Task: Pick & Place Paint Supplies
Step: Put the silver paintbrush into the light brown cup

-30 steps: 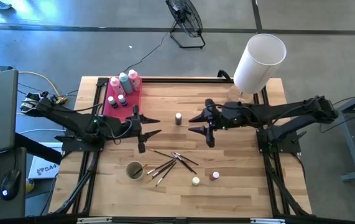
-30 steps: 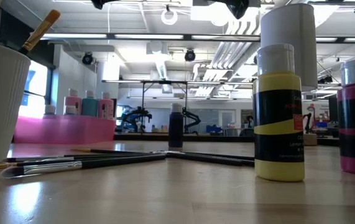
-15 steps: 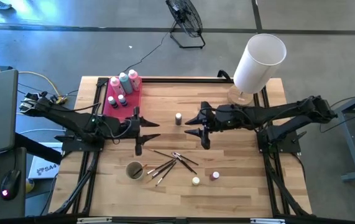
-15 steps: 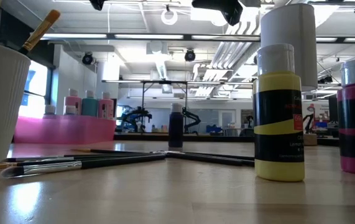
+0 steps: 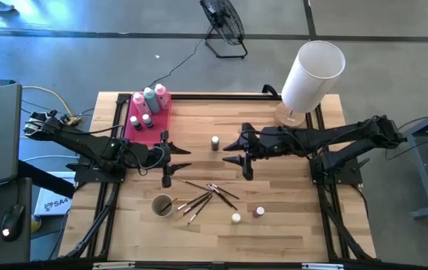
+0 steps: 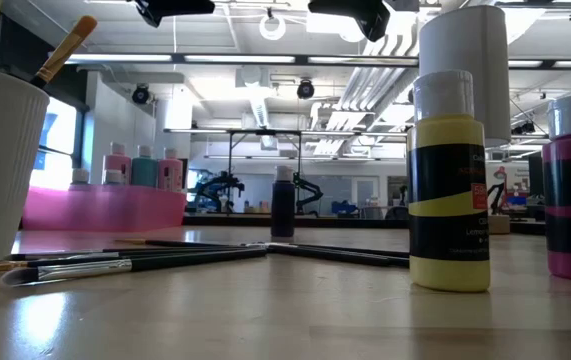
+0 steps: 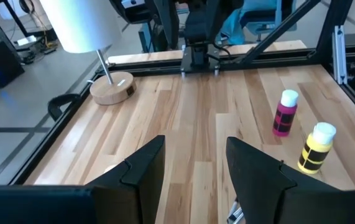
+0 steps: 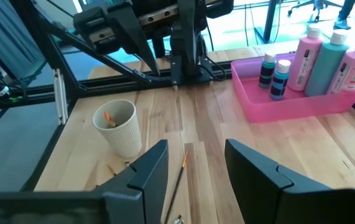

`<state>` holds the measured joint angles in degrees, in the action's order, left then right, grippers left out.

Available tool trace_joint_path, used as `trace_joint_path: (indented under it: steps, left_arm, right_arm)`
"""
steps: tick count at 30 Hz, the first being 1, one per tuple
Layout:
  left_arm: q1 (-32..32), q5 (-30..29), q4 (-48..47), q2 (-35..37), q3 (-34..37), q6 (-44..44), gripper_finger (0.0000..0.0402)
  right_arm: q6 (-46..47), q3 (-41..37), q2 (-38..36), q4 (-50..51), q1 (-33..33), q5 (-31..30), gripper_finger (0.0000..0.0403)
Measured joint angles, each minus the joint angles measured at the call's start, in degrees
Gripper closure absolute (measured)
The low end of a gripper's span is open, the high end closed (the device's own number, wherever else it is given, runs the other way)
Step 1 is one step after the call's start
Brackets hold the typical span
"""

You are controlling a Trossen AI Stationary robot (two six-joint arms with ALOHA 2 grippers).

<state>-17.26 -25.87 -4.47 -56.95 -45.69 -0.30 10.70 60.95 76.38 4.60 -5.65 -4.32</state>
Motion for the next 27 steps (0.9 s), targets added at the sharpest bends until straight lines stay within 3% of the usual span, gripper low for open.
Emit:
trace_joint_path:
  steps: [12,20,27]
  left_arm:
    - [0.0,0.03,-0.05,0.0,0.0,0.0,0.0234]
    - [-0.04,7.24,-0.35,0.0,0.0,0.0,0.0234]
    - [-0.02,7.5,-3.86,0.0,0.0,-0.03,0.0234]
  right_arm:
    - [0.0,0.0,-0.02,-0.02,0.02,0.09,0.0251]
    - [1.1,0.0,-0.07,0.7,0.0,0.33,0.0251]
    - [1.55,0.0,-0.07,4.23,0.0,8.2,0.0251]
